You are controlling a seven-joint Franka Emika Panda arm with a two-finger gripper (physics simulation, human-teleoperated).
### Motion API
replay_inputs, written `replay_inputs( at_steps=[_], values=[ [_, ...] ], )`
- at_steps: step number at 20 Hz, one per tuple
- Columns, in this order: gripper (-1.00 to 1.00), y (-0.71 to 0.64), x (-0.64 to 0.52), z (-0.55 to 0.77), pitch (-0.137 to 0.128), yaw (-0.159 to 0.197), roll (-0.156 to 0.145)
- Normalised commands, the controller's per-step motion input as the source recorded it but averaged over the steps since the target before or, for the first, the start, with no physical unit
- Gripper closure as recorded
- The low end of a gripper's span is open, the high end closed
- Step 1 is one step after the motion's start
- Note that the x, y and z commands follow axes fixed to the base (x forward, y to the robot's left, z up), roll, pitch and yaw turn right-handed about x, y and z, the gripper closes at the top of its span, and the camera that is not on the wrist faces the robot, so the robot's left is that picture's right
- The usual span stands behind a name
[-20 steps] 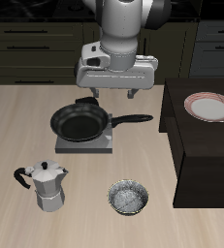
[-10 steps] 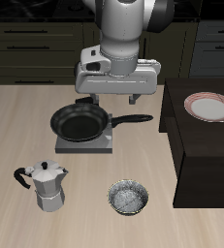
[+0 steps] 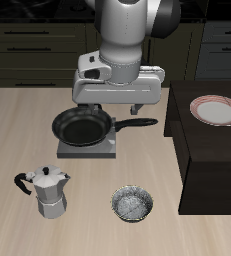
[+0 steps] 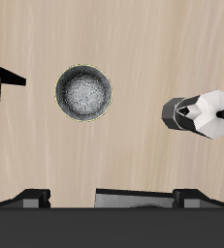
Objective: Place the bowl on the plate
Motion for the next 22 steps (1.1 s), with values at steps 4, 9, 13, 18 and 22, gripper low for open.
replay_inputs(
  at_steps=[4, 9, 13, 18, 22],
  values=[
    [-1.00, 0.00, 0.23, 0.04, -0.016, -0.012, 0.020],
    [-1.00, -0.06, 0.30, 0.03, -0.012, -0.026, -0.004],
    [-1.00, -0.06, 0.26, 0.03, -0.016, 0.001, -0.020],
    [-1.00, 0.04, 0.22, 0.01, -0.011, -0.002, -0.007],
    [-1.00, 0.11, 0.16, 0.02, -0.027, 0.021, 0.011]
  ],
)
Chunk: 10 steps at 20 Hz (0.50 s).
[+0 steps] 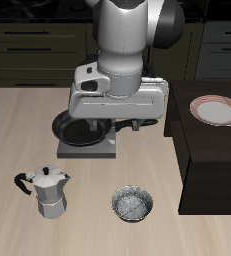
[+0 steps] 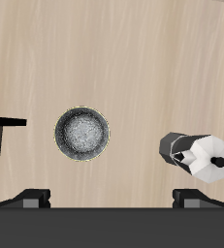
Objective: Place the bowl on the plate
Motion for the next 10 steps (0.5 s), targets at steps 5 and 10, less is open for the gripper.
replay_inputs(
  at_steps=[5, 10],
  values=[
    [-1.00, 0.03, 0.16, -0.02, -0.015, 0.007, 0.000],
    [-1.00, 0.00, 0.13, -0.02, -0.005, -0.002, -0.007]
  ],
)
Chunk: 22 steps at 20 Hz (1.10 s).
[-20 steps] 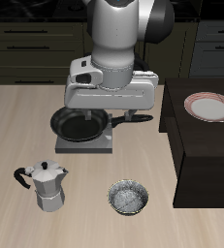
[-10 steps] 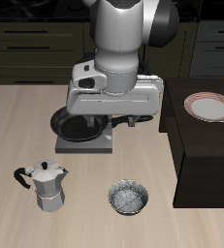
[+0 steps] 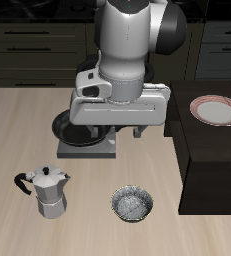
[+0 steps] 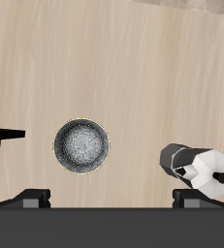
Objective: Place the bowl on the plate
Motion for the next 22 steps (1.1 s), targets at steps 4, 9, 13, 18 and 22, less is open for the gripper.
replay_inputs(
  at_steps=[4, 9, 13, 18, 22],
  values=[
    [-1.00, 0.07, 0.05, -0.09, -0.003, 0.001, 0.002],
    [-1.00, 0.08, 0.05, -0.21, 0.012, 0.014, 0.002],
    [-1.00, -0.01, 0.05, -0.17, 0.019, -0.017, -0.004],
    [-1.00, -0.02, 0.07, -0.25, 0.001, 0.009, -0.013],
    [-1.00, -0.01, 0.05, -0.21, 0.026, -0.013, -0.014]
  ],
)
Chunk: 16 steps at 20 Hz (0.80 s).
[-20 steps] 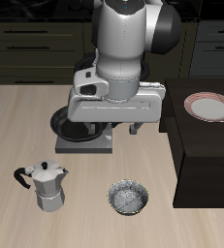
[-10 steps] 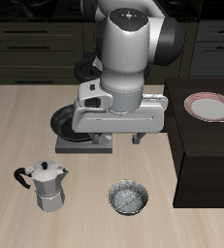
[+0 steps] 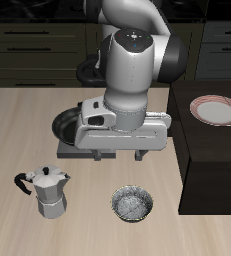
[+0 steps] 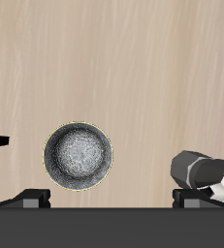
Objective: Place the bowl on the plate
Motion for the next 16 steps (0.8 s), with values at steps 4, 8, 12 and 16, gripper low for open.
replay_inputs(
  at_steps=[4, 8, 12, 16],
  values=[
    [-1.00, 0.07, 0.03, -0.24, 0.025, -0.018, 0.007],
    [-1.00, 0.06, -0.01, -0.23, 0.011, 0.012, 0.010],
    [-1.00, 0.05, 0.02, -0.23, 0.025, 0.006, 0.010],
    [-1.00, -0.08, 0.08, -0.14, 0.002, -0.014, -0.015]
  ],
)
